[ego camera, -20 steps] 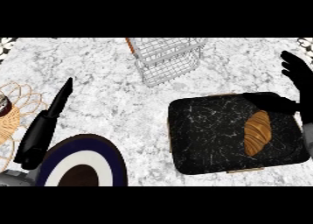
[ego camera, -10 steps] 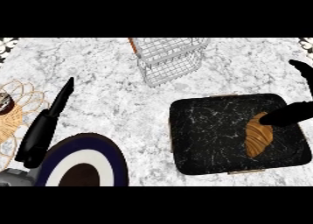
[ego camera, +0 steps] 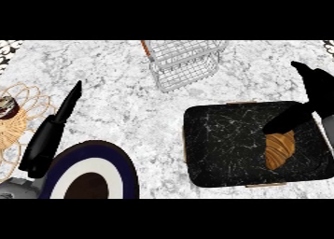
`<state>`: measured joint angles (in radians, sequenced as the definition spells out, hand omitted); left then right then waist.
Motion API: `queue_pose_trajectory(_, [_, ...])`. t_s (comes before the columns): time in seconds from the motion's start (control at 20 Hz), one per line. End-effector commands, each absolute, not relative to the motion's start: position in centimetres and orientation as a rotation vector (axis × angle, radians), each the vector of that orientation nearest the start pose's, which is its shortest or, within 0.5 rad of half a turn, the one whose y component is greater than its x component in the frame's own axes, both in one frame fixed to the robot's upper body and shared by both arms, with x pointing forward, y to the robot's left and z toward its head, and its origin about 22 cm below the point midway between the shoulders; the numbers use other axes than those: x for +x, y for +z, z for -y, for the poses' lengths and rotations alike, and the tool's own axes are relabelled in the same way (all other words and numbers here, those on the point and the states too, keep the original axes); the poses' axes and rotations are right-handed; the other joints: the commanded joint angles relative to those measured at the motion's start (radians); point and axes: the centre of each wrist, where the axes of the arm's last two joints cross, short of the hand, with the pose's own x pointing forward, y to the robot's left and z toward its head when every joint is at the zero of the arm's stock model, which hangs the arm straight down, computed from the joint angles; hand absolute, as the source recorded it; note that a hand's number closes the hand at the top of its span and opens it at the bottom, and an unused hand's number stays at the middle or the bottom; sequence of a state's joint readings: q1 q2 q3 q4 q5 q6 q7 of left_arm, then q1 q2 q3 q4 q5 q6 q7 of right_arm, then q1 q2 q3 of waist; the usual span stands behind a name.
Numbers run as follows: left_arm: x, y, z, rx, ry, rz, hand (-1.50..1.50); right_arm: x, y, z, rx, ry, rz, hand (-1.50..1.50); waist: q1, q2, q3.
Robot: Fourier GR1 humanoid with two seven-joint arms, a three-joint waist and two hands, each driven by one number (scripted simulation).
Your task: Pick the croissant from the tray and place it in the tiered basket
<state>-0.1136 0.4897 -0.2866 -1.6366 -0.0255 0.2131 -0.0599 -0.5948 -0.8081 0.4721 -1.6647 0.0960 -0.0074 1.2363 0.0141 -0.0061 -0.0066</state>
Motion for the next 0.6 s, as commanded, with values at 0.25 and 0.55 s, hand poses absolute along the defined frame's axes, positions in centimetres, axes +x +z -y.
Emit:
queue_pose_trajectory(0.25, [26.0,5.3,-25.4,0.301,-0.505,1.758,0.0,33.6,15.2,20.9,-1.033,0.62,0.486,-1.5,0.003,0.004,-0.001])
queue_pose_trajectory(0.55, [26.3,5.9,-26.1,0.315,-0.504,1.747,0.0,34.3,11.9,21.3,-1.068,0.618,0.376,-1.5,-0.011,0.0,0.0])
